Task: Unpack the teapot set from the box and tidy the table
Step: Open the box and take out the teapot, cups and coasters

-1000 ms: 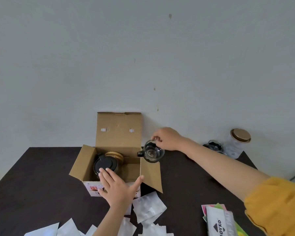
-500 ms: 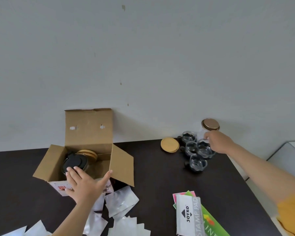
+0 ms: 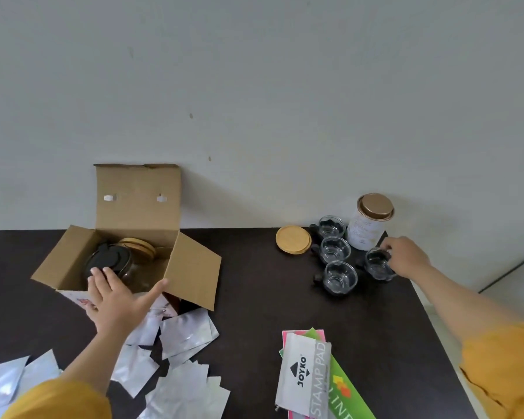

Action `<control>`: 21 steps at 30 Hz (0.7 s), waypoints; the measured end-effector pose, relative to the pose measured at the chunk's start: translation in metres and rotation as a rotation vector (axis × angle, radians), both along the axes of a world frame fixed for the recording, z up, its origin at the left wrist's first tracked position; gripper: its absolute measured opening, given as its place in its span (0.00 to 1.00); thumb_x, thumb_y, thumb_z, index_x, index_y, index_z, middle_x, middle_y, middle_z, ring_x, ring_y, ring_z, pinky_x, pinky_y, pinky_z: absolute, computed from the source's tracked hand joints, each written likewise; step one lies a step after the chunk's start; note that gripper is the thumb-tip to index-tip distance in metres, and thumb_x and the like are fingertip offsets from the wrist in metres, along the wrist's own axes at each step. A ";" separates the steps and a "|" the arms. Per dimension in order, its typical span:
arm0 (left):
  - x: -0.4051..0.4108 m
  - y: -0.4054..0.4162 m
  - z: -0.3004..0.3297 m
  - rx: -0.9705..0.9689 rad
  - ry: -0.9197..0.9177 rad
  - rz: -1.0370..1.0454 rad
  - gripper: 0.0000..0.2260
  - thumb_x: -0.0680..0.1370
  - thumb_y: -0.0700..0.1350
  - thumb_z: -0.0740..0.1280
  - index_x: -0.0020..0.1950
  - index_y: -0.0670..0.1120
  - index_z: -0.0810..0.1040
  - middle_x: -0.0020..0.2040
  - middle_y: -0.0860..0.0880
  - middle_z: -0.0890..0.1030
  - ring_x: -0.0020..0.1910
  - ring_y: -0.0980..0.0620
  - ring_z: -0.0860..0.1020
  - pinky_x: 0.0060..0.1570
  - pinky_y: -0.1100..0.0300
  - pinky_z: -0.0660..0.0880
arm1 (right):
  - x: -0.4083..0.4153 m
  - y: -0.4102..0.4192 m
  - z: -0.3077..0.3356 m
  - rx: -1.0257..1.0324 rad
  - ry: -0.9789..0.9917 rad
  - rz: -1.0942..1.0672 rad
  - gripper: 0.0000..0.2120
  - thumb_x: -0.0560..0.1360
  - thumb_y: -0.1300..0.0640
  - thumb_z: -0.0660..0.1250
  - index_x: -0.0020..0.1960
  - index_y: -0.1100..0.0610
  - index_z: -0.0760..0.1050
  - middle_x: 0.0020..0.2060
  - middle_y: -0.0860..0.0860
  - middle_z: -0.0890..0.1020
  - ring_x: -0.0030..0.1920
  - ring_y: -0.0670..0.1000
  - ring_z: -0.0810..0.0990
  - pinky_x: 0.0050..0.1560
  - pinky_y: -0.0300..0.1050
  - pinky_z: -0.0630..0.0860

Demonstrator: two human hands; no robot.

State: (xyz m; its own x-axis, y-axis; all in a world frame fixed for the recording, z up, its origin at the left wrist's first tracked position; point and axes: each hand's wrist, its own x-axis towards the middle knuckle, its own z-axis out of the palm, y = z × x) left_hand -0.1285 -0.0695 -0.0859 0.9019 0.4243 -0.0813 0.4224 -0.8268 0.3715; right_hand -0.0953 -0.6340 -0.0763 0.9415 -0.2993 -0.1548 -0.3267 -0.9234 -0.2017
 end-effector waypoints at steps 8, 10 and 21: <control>0.001 0.001 -0.004 0.018 0.001 0.011 0.63 0.56 0.83 0.52 0.77 0.43 0.42 0.78 0.45 0.41 0.76 0.47 0.39 0.72 0.38 0.44 | 0.014 -0.005 -0.039 0.067 0.004 -0.048 0.16 0.70 0.69 0.63 0.50 0.50 0.77 0.49 0.55 0.77 0.45 0.57 0.76 0.40 0.48 0.74; 0.001 0.001 -0.004 0.021 -0.004 0.018 0.63 0.56 0.83 0.51 0.77 0.43 0.42 0.78 0.45 0.41 0.77 0.47 0.39 0.72 0.39 0.45 | 0.017 -0.006 -0.043 0.120 -0.031 -0.081 0.17 0.70 0.70 0.63 0.51 0.52 0.78 0.49 0.56 0.79 0.45 0.57 0.76 0.42 0.50 0.76; 0.000 0.001 -0.007 -0.001 -0.049 0.026 0.63 0.55 0.83 0.50 0.77 0.43 0.44 0.78 0.45 0.42 0.77 0.47 0.40 0.72 0.38 0.46 | 0.015 -0.008 -0.032 0.240 -0.148 -0.178 0.13 0.79 0.62 0.60 0.61 0.56 0.78 0.59 0.58 0.80 0.59 0.60 0.76 0.57 0.50 0.73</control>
State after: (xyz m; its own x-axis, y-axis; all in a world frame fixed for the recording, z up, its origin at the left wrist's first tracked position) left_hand -0.1283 -0.0680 -0.0933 0.8935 0.4475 -0.0382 0.4251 -0.8152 0.3933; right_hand -0.0803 -0.6425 -0.1087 0.8953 -0.4327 -0.1059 -0.4294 -0.7748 -0.4640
